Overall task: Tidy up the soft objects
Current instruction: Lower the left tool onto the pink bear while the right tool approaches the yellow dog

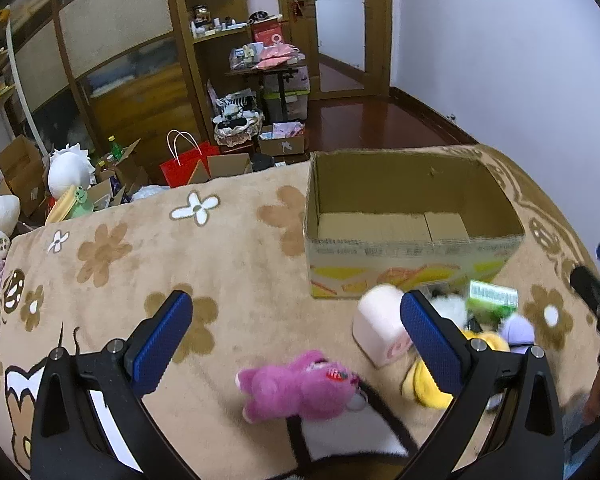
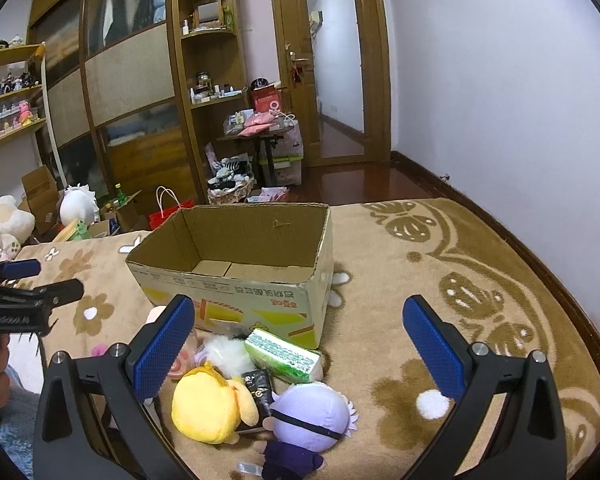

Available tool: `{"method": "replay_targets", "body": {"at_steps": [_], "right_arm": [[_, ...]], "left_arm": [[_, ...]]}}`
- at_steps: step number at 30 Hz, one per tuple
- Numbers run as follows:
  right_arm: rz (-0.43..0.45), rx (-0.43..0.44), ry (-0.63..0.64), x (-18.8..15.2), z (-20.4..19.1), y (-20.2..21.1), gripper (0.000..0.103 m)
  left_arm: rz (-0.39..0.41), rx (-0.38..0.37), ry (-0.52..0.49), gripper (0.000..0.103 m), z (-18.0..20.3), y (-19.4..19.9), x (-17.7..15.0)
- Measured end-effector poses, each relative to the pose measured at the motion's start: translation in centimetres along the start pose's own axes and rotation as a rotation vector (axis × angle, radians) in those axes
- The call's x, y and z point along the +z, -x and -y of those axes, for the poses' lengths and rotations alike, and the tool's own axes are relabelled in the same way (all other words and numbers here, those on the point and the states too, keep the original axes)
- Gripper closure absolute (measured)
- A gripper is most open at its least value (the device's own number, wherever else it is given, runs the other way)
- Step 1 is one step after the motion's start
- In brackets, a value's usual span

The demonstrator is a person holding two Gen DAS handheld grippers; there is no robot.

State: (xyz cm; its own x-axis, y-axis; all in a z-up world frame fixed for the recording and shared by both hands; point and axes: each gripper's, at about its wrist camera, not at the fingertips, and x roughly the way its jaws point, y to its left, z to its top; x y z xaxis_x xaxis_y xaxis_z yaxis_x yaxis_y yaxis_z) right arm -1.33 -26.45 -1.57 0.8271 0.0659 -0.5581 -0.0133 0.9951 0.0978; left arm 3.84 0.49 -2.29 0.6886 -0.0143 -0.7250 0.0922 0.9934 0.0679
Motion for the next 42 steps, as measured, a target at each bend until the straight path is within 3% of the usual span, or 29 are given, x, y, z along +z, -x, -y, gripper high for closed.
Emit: {"method": "replay_targets", "body": {"at_steps": [7,24,33,42], "right_arm": [[-0.071,0.032,-0.007,0.0,-0.8,-1.8,0.0],[-0.242,0.041,0.089,-2.7,-4.7,-7.6,0.0],[-0.302,0.032,0.149,-4.5,-6.3,-8.9,0.0],[-0.356,0.0,0.224,-6.3,-7.9,-10.1,0.0]], "left_arm": [[-0.115,-0.017,0.012,0.0,0.1,-3.1,1.0],[-0.47,-0.078,0.041,0.001,-0.1,-10.7,-2.2],[-0.557,-0.092,0.006,0.001,1.0,-12.7,-3.5],[-0.632,-0.057,0.009,0.001,1.1,-14.7,-4.4]]}}
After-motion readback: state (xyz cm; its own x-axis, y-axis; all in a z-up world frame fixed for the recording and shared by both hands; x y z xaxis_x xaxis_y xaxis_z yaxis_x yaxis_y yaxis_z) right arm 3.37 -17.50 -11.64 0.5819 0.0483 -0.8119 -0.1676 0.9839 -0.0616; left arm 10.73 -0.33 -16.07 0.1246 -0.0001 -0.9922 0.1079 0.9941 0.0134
